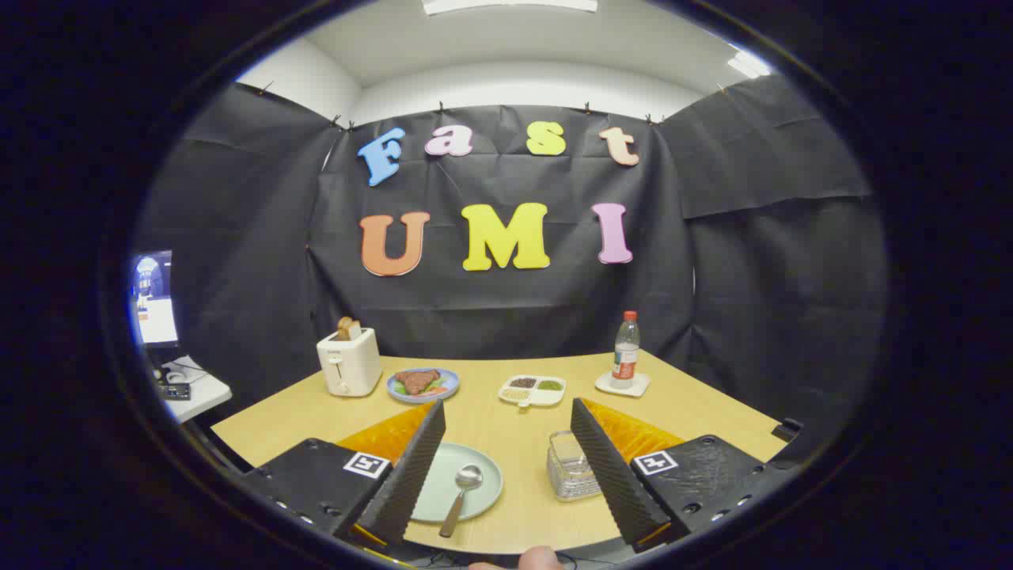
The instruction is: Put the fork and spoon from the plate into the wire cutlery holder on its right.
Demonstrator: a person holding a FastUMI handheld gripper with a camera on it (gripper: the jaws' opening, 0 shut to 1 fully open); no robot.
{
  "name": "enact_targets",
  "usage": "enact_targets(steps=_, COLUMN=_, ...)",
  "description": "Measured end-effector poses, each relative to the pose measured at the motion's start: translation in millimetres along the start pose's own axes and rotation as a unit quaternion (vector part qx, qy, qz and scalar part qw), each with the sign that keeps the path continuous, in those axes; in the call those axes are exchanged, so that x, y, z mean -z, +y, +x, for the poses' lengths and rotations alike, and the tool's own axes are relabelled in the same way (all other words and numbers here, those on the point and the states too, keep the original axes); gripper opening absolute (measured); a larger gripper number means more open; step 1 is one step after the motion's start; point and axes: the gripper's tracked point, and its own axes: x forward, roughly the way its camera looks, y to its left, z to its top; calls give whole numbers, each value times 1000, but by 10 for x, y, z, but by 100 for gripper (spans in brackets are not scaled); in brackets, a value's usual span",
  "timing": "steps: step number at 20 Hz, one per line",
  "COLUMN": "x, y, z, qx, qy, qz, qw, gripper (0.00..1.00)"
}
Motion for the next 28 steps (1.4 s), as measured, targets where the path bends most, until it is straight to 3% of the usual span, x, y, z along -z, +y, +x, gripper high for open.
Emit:
enact_targets(steps=17, x=189, y=198, z=185, qx=-11, qy=28, qz=-12, qw=999, gripper=96)
enact_targets(steps=23, x=858, y=404, z=512, qx=-30, qy=135, qz=-47, qw=989, gripper=96)
enact_targets(steps=28, x=1290, y=605, z=571, qx=-49, qy=230, qz=-40, qw=971, gripper=96)
